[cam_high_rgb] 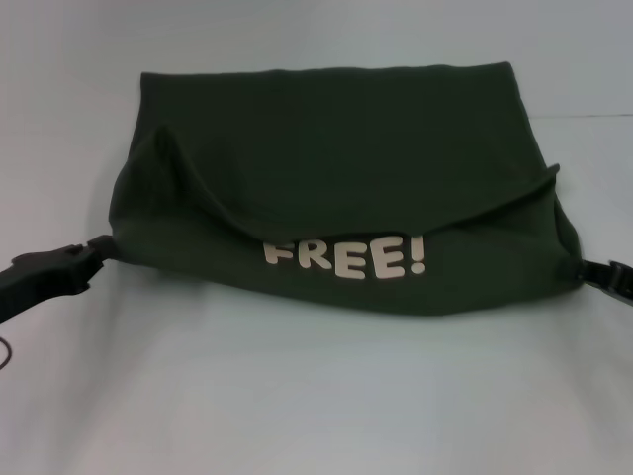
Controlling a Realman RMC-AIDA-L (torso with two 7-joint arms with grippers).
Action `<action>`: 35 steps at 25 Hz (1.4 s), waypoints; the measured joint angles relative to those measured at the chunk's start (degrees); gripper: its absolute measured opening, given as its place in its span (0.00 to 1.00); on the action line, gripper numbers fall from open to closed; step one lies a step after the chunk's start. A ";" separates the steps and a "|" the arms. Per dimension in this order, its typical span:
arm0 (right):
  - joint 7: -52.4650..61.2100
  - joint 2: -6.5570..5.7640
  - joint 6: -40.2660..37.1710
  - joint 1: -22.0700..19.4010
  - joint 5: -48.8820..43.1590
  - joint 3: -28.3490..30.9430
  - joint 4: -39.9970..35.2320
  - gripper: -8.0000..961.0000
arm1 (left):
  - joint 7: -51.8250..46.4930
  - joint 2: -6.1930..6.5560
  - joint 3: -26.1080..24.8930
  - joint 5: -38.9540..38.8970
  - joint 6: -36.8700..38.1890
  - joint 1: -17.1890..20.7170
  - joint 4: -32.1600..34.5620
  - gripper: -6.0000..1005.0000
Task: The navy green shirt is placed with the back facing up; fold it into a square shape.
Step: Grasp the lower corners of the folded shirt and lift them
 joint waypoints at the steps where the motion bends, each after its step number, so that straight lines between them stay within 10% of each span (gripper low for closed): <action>1: -0.76 -0.09 -1.13 -0.67 0.00 0.62 -0.08 0.05 | -0.50 0.22 -1.97 0.13 3.54 0.37 0.34 0.01; 17: -9.40 -1.00 -19.22 -9.82 -0.10 6.40 -2.60 0.04 | -4.47 0.88 -11.16 0.39 24.10 5.17 5.11 0.00; 35: -11.67 -0.38 -29.66 -16.22 -0.55 12.90 -5.93 0.05 | -5.57 0.90 -14.26 0.71 30.01 8.78 6.94 0.00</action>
